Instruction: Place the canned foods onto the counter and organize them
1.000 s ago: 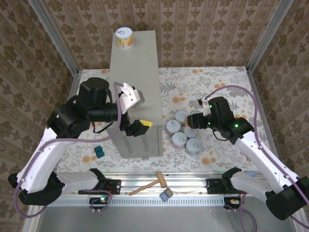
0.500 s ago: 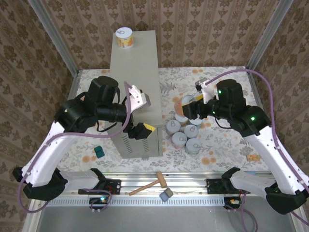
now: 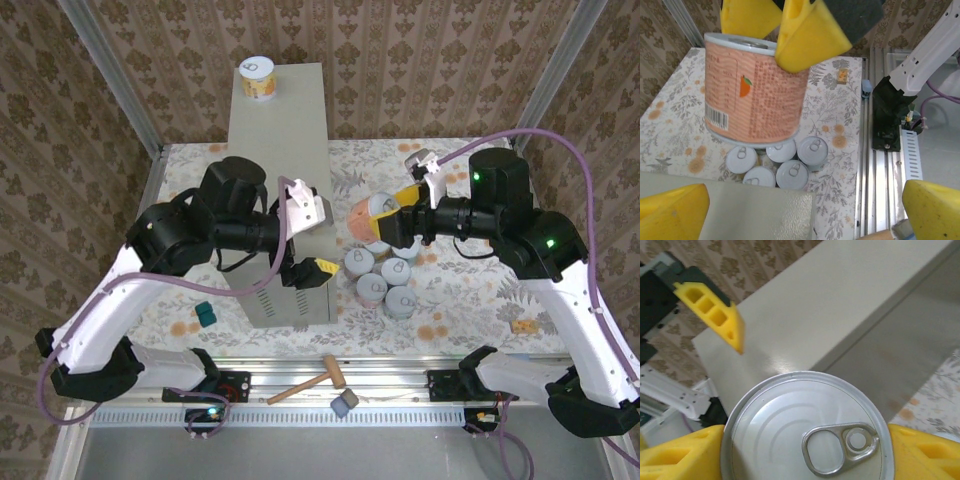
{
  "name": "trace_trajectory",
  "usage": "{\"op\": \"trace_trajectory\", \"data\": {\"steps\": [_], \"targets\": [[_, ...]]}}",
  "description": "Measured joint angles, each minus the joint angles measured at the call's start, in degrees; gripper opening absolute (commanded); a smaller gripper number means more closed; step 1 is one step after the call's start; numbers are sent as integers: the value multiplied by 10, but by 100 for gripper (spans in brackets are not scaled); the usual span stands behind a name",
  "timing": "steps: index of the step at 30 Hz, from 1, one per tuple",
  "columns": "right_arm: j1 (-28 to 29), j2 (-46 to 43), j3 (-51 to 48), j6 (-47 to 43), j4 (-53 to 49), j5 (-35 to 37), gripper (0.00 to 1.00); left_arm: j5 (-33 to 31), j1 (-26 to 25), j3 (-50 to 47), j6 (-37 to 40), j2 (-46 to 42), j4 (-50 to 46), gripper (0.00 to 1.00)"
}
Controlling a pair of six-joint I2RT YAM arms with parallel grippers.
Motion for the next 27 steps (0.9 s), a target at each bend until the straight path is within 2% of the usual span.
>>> {"op": "trace_trajectory", "data": {"steps": [7, 14, 19, 23, 27], "targets": [[1, 5, 8, 14, 6, -66, 73, -31, -26, 16, 16, 23, 10, 100], [3, 5, 9, 27, 23, -97, 73, -62, -37, 17, 25, 42, 28, 98], [6, 5, 9, 34, 33, -100, 74, -70, -41, 18, 33, 54, 41, 88], [6, 5, 9, 42, 41, -100, 74, -75, -41, 18, 38, 57, 50, 73], [6, 5, 9, 44, 47, -97, 75, -79, -41, 17, 38, 56, 55, 65]]}}
